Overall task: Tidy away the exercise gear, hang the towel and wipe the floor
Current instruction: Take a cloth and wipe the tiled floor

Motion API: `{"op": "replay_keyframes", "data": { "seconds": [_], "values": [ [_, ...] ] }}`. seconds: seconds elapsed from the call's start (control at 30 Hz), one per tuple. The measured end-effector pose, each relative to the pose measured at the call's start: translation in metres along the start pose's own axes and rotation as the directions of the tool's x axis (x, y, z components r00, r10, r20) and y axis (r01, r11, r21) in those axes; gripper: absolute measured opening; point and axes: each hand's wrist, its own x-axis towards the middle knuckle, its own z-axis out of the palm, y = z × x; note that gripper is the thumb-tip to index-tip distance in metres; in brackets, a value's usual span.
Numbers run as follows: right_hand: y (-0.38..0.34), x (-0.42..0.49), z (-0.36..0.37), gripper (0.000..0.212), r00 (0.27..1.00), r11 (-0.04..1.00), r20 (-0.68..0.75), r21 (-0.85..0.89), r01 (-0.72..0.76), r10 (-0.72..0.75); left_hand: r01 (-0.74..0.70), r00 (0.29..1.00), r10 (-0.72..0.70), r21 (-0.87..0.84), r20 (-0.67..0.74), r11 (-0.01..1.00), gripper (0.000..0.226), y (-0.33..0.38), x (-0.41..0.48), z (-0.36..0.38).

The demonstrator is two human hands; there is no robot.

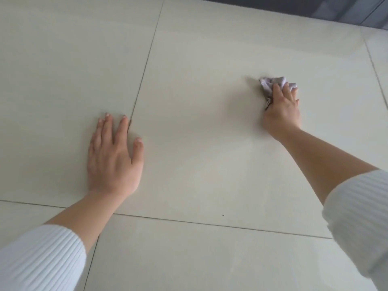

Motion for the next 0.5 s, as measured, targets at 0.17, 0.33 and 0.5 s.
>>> {"op": "replay_keyframes", "data": {
  "seconds": [0.17,0.33,0.5],
  "values": [
    [-0.057,-0.027,0.029,0.057,0.927,0.925,0.035,0.094,0.368,-0.373,0.02,1.0,-0.02,0.007,0.015,1.0,0.063,0.0,-0.002,-0.002],
    [-0.064,-0.11,0.031,0.061,0.641,0.655,0.139,0.21,0.726,-0.755,0.026,0.999,-0.027,0.016,0.038,1.0,0.066,0.002,0.0,-0.004],
    [-0.013,-0.087,0.012,0.055,0.772,0.779,0.106,0.131,0.613,-0.626,0.057,0.996,-0.058,0.026,0.07,0.998,0.065,0.004,0.0,-0.008]
  ]
}}
